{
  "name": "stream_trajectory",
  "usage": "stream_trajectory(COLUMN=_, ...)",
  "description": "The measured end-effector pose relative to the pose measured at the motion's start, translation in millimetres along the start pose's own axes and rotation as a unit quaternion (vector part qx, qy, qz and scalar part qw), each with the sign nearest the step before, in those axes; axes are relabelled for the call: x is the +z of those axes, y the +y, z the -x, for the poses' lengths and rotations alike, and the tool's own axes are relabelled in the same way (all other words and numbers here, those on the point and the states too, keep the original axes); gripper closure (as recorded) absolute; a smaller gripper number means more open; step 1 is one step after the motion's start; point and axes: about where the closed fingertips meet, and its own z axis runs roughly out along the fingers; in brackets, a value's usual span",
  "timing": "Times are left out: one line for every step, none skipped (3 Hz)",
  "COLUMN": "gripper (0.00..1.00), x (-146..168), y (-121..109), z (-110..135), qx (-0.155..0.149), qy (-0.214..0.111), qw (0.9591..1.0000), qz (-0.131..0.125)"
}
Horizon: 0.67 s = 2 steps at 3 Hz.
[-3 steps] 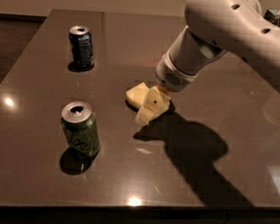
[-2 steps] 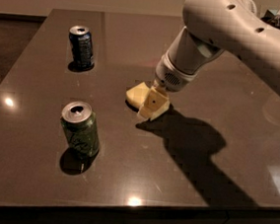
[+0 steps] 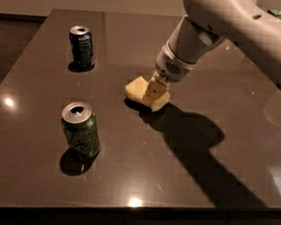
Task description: Move sponge near pepsi can
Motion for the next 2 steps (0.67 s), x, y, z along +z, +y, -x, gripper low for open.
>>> stream_trajectory(gripper=1.00, x=-11.2, y=-18.6, z=24.5, qx=0.001, qy=-0.009, qw=0.9999, qz=-0.004)
stream_trajectory(gripper=1.00, x=-13.1, y=-36.0, z=55.6, qx=0.001, qy=-0.017, qw=0.9998, qz=-0.004)
